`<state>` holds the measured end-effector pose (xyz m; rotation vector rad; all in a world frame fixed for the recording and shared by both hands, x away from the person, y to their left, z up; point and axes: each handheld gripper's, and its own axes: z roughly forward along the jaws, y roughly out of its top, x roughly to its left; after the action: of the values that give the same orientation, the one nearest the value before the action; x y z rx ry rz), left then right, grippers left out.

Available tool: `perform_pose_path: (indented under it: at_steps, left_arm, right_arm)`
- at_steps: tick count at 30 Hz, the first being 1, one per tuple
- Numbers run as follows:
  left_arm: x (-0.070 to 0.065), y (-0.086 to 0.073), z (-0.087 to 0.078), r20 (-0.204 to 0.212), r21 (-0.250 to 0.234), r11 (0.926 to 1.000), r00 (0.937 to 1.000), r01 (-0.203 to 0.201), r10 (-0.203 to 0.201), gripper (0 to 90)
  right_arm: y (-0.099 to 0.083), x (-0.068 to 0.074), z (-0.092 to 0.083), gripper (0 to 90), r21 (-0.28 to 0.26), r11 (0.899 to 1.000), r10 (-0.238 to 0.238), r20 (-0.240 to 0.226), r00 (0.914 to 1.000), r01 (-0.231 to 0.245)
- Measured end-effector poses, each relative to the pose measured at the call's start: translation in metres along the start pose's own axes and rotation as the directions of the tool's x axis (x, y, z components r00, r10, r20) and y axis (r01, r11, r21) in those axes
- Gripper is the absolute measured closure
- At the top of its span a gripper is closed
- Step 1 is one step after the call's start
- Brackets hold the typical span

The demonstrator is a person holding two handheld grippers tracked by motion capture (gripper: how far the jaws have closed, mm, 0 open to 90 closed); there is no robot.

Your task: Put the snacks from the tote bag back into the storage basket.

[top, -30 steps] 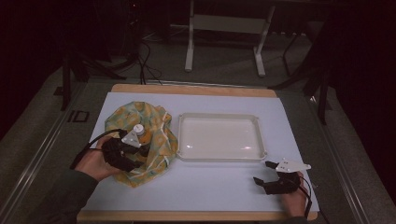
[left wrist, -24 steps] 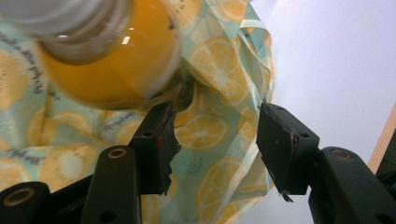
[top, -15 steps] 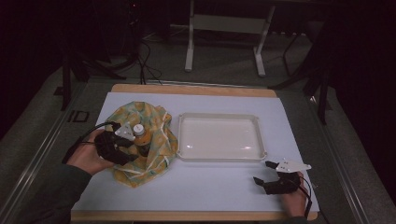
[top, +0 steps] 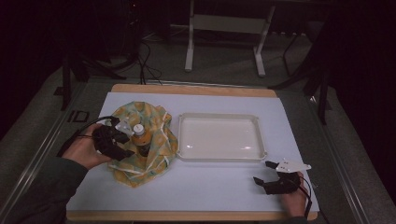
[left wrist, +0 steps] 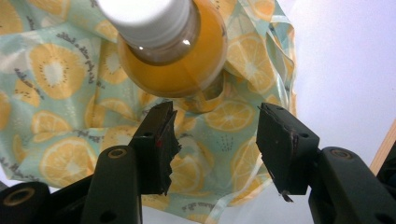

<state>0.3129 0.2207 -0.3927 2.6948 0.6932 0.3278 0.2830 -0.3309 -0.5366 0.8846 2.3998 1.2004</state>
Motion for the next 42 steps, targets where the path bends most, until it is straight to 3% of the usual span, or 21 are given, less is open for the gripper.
perform_pose_path:
  at_steps: [14, 42]
  left_arm:
    - [0.011, 0.011, -0.010, -0.016, -0.003, 1.0000, 0.9999, -0.001, 0.001, 46.1]
    - [0.023, 0.038, -0.004, 0.005, -0.009, 0.9998, 0.9998, 0.019, -0.019, 46.0]
  right_arm:
    - [0.000, 0.000, 0.000, 15.1, -0.002, 1.000, -0.003, 0.000, 1.0000, 0.003]
    - [0.000, 0.000, 0.000, 15.1, 0.003, 1.000, 0.000, 0.000, 1.0000, 0.000]
